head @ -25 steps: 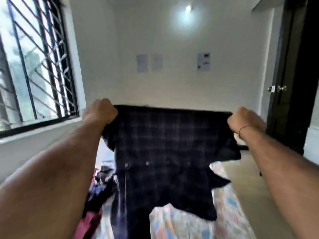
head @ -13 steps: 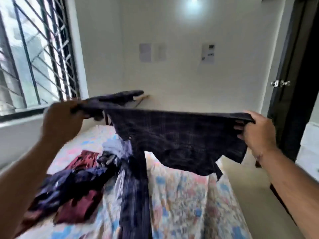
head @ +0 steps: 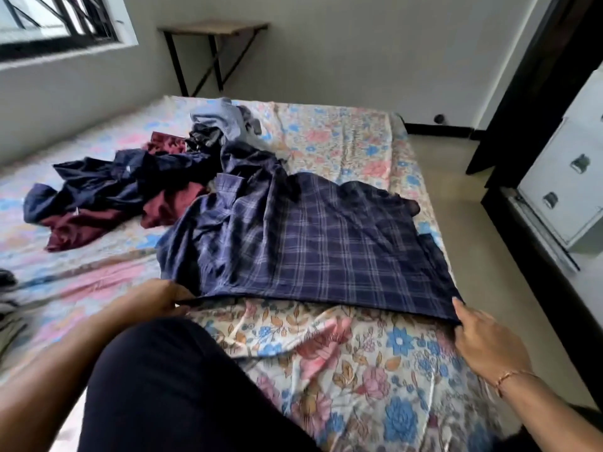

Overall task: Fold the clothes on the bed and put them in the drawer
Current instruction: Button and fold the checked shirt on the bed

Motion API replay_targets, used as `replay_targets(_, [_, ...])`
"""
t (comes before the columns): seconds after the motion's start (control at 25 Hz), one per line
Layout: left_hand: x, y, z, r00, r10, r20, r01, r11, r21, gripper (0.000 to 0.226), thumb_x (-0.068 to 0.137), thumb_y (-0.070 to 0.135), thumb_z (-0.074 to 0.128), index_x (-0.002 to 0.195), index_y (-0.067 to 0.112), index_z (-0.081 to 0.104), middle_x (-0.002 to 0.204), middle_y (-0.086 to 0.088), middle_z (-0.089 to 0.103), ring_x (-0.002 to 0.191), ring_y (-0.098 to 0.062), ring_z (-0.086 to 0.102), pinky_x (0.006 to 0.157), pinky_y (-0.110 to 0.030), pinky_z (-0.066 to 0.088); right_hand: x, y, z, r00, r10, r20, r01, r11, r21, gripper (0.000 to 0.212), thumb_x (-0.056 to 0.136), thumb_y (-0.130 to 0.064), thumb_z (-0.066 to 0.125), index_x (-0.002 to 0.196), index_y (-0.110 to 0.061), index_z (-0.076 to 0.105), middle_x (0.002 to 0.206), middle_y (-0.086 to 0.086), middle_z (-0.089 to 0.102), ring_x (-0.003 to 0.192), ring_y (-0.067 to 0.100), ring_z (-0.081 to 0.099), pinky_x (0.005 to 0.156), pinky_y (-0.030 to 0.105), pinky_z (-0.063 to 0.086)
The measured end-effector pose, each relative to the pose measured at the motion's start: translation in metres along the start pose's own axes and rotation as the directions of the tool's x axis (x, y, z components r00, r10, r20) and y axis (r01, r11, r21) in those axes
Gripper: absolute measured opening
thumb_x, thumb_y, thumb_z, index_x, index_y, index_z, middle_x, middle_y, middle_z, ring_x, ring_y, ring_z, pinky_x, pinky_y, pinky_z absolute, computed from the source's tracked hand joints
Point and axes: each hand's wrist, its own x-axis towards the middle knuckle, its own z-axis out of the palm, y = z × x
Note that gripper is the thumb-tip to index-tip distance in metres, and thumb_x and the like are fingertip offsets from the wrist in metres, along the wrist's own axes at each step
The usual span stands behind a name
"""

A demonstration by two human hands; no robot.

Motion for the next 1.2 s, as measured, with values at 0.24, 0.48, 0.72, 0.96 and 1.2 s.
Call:
replay_targets(0.24, [0.004,-0.022,-0.006,0.969,0.002,0.246,-0.014,0.999,0.047,0.021,0.082,0.029,0.073,0.064,0.036,0.065,0.066,0.017,0.063,0.061,0.0,0.054,0.065,-0.022,0.043,-0.004,0.005,-0.017,0.991,-0.132,0.007,0.132,0.978,-0.159,0.052,0.104,-0.025,0.034,0.156,-0.021,0.038,0.146,-0.005,0.059,0.133,0.016,0.055,0.103,0.038,0.051])
replay_targets(0.48, [0.005,0.003,-0.044,0.981,0.03,0.192,-0.026,0.999,-0.023,0.01,0.092,0.025,0.075,0.091,0.035,0.074,0.085,0.016,0.075,0.065,0.006,0.067,0.067,-0.019,0.053,-0.028,-0.005,-0.002,0.977,0.006,0.212,0.068,0.938,-0.34,0.08,0.103,-0.06,0.034,0.164,-0.026,-0.006,0.172,-0.004,-0.012,0.159,0.019,0.003,0.126,0.049,0.013])
replay_targets(0.72, [0.129,0.038,-0.111,0.961,0.145,-0.234,-0.144,0.989,0.025,0.01,0.093,0.024,0.074,0.102,0.022,0.077,0.088,0.009,0.073,0.083,-0.014,0.067,0.076,-0.025,0.047,0.06,-0.07,-0.006,0.987,-0.142,-0.077,0.159,0.936,0.312,0.061,0.099,-0.039,0.063,0.154,-0.025,0.043,0.163,-0.002,0.034,0.149,0.019,0.033,0.121,0.039,0.03])
replay_targets(0.96, [0.261,0.078,-0.094,0.959,0.134,-0.25,-0.122,0.991,0.06,0.028,0.09,0.025,0.063,0.116,0.023,0.075,0.108,0.0,0.072,0.105,-0.025,0.068,0.093,-0.036,0.052,0.222,-0.078,-0.012,0.975,0.203,-0.096,-0.106,0.793,0.599,0.033,0.099,-0.026,0.064,0.129,-0.014,0.066,0.136,0.008,0.065,0.122,0.028,0.061,0.101,0.035,0.047])
replay_targets(1.2, [0.36,0.093,-0.088,0.879,0.258,-0.402,-0.282,0.959,-0.002,0.043,0.096,0.007,0.056,0.131,0.025,0.07,0.143,0.004,0.062,0.127,-0.022,0.061,0.109,-0.036,0.047,0.352,-0.072,-0.017,0.934,0.289,-0.21,-0.117,0.802,0.585,0.025,0.097,-0.011,0.053,0.106,-0.021,0.074,0.11,0.002,0.074,0.084,0.022,0.064,0.07,0.023,0.048])
